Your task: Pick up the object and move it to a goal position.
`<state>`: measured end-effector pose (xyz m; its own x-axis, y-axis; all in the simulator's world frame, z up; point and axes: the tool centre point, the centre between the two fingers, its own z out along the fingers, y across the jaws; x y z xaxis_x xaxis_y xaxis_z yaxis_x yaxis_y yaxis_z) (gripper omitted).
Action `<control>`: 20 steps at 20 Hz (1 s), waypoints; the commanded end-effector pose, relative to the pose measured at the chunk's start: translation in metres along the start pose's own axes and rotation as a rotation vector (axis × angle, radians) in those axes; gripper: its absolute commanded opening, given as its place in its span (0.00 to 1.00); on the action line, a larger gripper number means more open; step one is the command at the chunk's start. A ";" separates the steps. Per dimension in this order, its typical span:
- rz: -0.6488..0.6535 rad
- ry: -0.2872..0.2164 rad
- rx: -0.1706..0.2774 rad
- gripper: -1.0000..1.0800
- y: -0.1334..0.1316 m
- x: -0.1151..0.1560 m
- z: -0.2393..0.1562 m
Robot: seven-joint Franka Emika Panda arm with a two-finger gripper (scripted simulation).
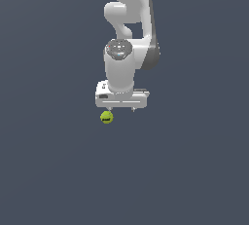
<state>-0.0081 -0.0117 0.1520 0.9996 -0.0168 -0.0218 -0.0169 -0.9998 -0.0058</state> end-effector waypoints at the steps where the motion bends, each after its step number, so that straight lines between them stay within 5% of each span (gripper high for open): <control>1: 0.000 0.000 0.000 0.96 0.000 0.000 0.000; 20: 0.085 0.013 -0.016 0.96 0.033 0.000 -0.008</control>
<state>-0.0072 -0.0424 0.1631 0.9966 -0.0823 -0.0086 -0.0822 -0.9965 0.0121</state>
